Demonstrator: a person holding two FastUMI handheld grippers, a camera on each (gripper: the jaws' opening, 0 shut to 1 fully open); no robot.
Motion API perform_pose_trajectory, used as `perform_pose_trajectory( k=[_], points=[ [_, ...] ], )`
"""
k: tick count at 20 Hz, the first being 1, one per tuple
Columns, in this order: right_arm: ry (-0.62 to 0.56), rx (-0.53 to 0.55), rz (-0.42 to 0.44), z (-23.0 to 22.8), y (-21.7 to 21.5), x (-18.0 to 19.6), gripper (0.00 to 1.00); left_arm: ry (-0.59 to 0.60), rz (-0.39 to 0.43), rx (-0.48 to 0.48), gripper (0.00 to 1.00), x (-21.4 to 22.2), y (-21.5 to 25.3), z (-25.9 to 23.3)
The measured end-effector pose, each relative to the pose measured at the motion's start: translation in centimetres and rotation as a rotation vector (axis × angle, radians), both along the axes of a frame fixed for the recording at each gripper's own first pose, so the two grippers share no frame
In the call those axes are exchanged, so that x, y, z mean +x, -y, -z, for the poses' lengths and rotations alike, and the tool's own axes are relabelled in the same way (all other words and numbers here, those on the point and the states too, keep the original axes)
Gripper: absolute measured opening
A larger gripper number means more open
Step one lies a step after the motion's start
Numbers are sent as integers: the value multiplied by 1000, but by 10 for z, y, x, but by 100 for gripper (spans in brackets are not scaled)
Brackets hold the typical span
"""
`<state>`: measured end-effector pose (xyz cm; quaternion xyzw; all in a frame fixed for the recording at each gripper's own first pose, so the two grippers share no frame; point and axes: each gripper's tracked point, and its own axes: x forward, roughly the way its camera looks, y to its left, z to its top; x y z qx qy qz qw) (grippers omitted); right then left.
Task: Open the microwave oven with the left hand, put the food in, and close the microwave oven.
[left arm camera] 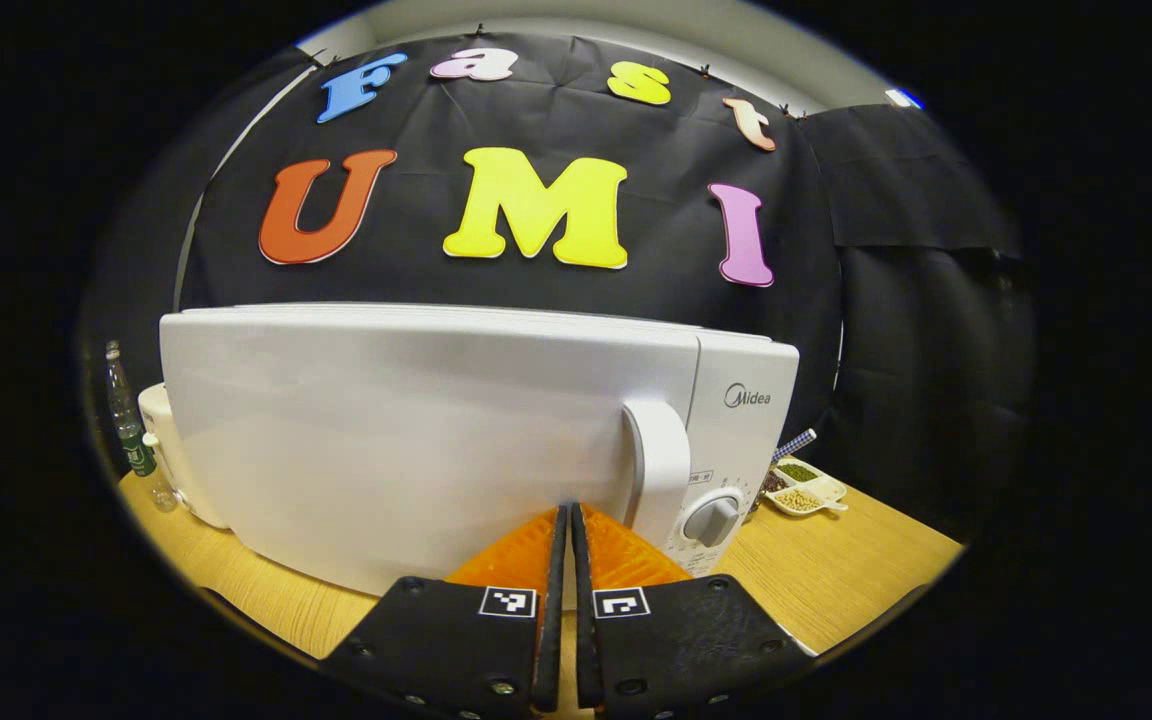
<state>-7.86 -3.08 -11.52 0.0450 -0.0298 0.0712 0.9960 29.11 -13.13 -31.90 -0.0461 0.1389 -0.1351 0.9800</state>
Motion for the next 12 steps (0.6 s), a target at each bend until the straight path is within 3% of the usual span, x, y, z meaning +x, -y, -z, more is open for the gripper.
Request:
perform_pose_trajectory(
  k=[3, 4, 5, 6, 7, 8, 9, 11, 12],
  points=[
    [1, -10, 11, 0, 2, -4, 100, -63, 15, 10, 1, -7, -1, 16],
    [-3, -13, 11, 0, 1, -5, 90, -92, 17, 16, 2, -13, -3, 21],
    [-12, -19, 15, 1, 0, -5, 100, -96, 16, 24, 2, -20, -6, 20],
    [-30, -33, 27, 2, 0, -5, 100, -79, 12, 30, 1, -28, -11, 15],
    [-36, -52, 47, 1, 3, -5, 90, -58, 14, 19, 1, -39, -15, 7],
    [-29, -71, 61, -7, 2, -6, 100, -54, 22, 7, 1, -51, -17, 2],
    [-20, -75, 70, -13, 1, -8, 90, -48, 10, 8, 1, -62, -26, -4],
    [-15, -79, 70, -18, -8, -12, 90, -44, 7, -22, 1, -84, -37, -22],
    [-17, -80, 65, -18, -13, -14, 100, -37, 7, -41, 1, -95, -45, -35]
  ],
)
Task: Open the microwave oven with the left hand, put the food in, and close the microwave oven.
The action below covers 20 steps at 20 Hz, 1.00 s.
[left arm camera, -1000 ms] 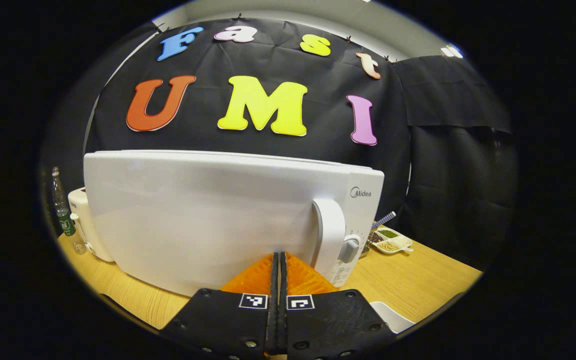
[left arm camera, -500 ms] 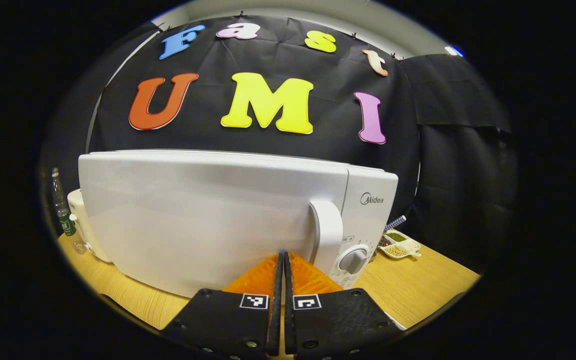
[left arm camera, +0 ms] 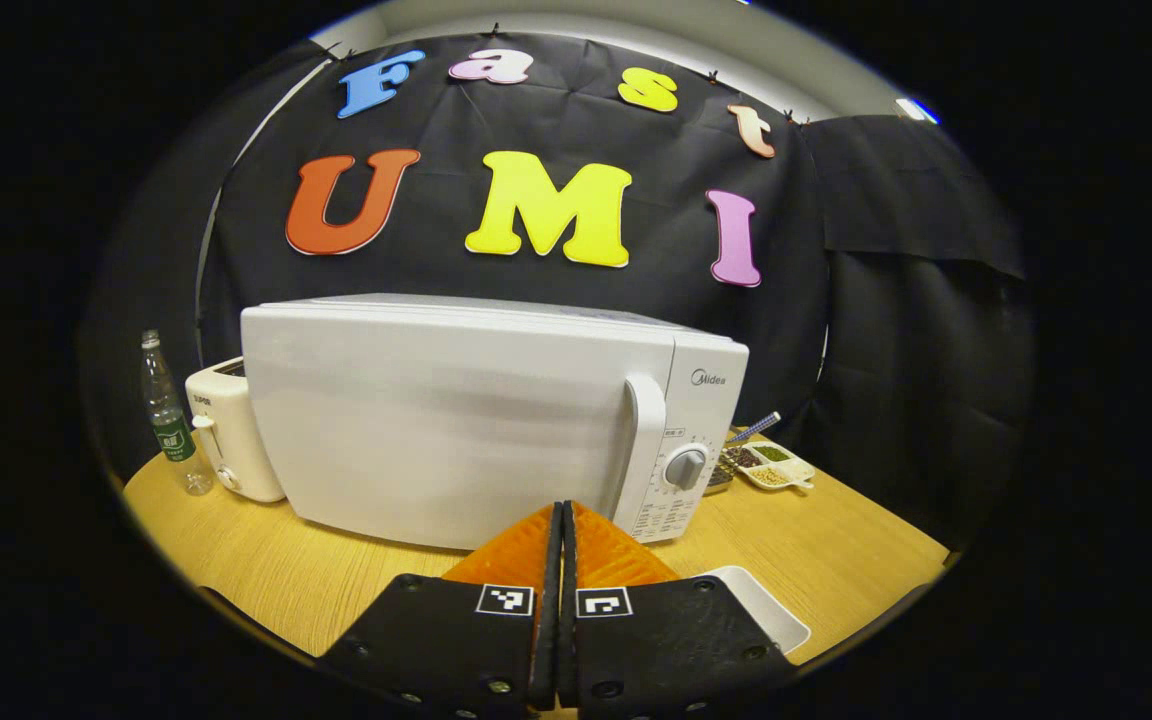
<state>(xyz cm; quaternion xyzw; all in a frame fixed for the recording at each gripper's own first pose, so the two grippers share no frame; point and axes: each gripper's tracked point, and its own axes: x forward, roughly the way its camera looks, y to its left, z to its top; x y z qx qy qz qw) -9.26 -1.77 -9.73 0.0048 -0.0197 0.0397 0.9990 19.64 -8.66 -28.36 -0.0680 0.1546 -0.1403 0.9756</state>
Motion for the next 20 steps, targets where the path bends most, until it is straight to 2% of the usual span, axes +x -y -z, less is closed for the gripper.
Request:
perform_pose_trajectory(
  k=[2, 3, 4, 6, 7, 8, 10, 13, 14, 15, 18, 19, 20],
  points=[
    [-1, 3, -4, -4, -7, -3, 100, 32, -17, -12, 1, -19, -16, -30],
    [1, 1, -4, -6, -10, -4, 90, 45, -28, -14, 0, -27, -24, -45],
    [8, -2, -3, -9, -12, -5, 100, 55, -33, -19, 1, -36, -28, -59],
    [14, -4, 2, -14, -16, -4, 100, 62, -57, -7, 3, -56, -40, -82],
    [16, -5, 2, -15, -19, -5, 100, 75, -73, -1, 30, -66, -47, -95],
    [18, -5, 0, -18, -22, -4, 100, 92, -78, -4, 34, -76, -50, -109],
    [19, -5, 3, -21, -27, -4, 100, 119, -85, -15, 96, -98, -53, -132],
    [23, 0, -1, -28, -36, -2, 100, 159, -104, 41, 93, -128, -63, -158],
    [23, 0, -1, -30, -39, -1, 100, 161, -108, 69, 81, -140, -63, -163],
    [25, 3, -1, -32, -42, -1, 100, 155, -123, 97, 93, -151, -66, -166],
    [34, 6, -14, -42, -55, -2, 100, 154, -181, 163, 93, -183, -74, -179],
    [37, 2, -19, -44, -59, -3, 90, 166, -189, 172, 94, -194, -74, -185],
    [39, -5, -23, -46, -63, -3, 100, 184, -194, 171, 93, -205, -73, -192]
  ],
)
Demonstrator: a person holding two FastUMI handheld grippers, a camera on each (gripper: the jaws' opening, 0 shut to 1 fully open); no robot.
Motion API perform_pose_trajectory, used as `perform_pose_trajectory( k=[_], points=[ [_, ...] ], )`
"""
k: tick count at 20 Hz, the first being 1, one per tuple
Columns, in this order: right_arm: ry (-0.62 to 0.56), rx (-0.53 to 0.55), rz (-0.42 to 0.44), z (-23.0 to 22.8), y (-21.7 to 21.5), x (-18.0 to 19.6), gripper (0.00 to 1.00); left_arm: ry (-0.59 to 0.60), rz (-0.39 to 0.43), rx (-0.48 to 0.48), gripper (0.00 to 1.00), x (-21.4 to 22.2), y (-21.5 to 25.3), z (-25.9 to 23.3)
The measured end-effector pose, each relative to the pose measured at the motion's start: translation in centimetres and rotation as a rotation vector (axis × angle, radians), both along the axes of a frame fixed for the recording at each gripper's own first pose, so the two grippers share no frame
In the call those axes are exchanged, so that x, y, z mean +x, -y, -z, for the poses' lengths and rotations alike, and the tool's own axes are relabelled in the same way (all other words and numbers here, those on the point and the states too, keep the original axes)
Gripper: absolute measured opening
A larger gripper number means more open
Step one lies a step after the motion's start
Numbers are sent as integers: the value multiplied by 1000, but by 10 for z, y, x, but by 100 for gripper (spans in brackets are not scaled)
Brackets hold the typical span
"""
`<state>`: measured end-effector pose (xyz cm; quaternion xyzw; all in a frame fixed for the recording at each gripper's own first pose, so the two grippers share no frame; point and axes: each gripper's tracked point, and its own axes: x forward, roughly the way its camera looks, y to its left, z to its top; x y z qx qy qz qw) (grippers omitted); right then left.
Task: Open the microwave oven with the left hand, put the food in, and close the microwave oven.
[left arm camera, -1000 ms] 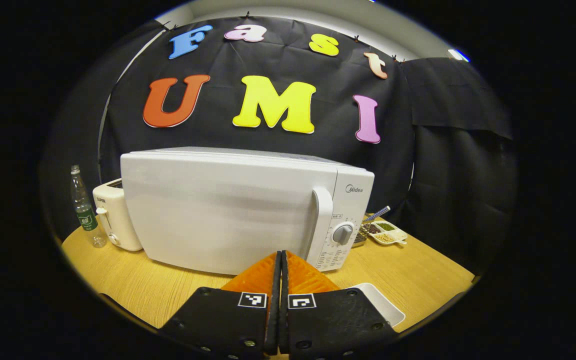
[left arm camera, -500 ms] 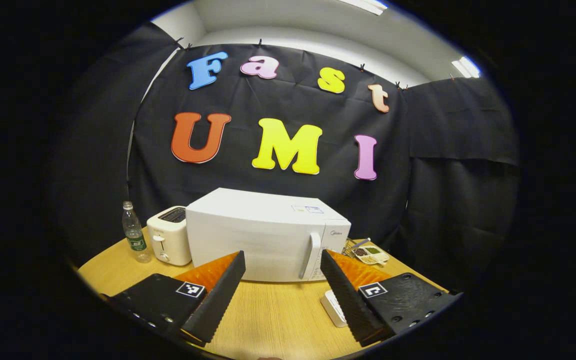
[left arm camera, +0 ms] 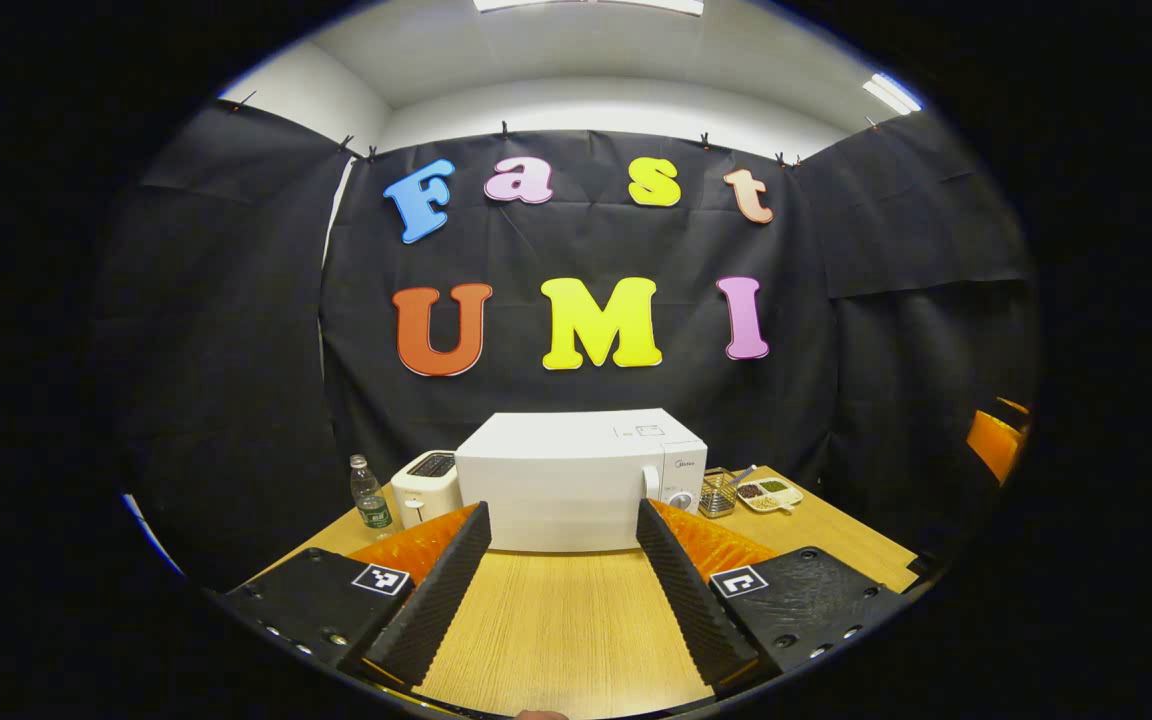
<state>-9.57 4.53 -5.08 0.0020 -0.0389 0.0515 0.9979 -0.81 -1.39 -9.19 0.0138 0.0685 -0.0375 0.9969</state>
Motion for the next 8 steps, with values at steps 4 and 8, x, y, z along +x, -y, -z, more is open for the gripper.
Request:
perform_pose_trajectory(
  k=[4, 8],
  points=[
    [9, -11, -19, -8, -16, -5, 100, 11, 7, -51, 93, -43, 3, -13],
    [8, 10, -35, -10, -27, -13, 100, 31, 55, -80, 93, -76, 16, -25]
  ],
)
